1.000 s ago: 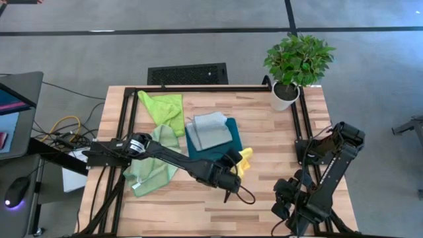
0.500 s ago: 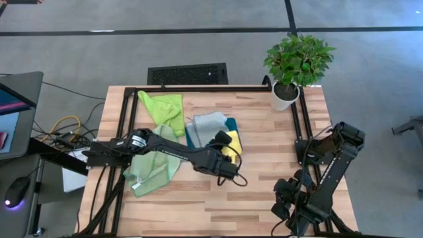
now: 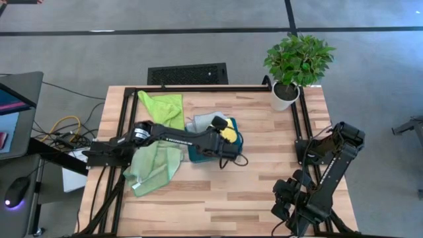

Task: Fold microfiber towels
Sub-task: Put the folded yellow microfiber towel into the blue bin

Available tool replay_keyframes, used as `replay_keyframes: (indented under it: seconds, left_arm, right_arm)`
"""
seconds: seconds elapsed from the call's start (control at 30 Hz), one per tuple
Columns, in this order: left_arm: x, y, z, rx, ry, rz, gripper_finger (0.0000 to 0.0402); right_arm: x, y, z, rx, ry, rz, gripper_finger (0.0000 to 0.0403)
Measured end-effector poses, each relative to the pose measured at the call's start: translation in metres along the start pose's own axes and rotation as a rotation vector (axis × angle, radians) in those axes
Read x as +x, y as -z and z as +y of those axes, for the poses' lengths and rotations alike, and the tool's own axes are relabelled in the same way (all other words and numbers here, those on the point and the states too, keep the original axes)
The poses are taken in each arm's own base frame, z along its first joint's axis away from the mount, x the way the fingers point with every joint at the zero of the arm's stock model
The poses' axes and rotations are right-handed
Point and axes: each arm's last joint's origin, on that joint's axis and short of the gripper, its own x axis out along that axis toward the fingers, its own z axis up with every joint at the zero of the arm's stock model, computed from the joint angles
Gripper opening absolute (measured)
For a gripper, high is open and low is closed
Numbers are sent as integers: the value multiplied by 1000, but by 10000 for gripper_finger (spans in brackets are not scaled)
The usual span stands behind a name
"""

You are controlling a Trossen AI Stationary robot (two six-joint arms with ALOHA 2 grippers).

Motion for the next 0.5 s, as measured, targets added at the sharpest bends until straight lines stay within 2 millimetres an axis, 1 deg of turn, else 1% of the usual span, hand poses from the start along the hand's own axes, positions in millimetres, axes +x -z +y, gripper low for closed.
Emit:
replay_keyframes:
  seconds: [0.13, 0.33, 0.5]
  left_arm:
    - [9, 2, 5, -53, 89, -20, 1]
    - [19, 7, 13, -140, 112, -1, 21]
    - [24, 8, 15, -174, 204, -21, 35]
  right_arm:
    - [0, 0, 0, 0, 0, 0, 224]
    - [0, 0, 0, -8, 0, -14, 224]
    - [0, -1, 1, -5, -6, -29, 224]
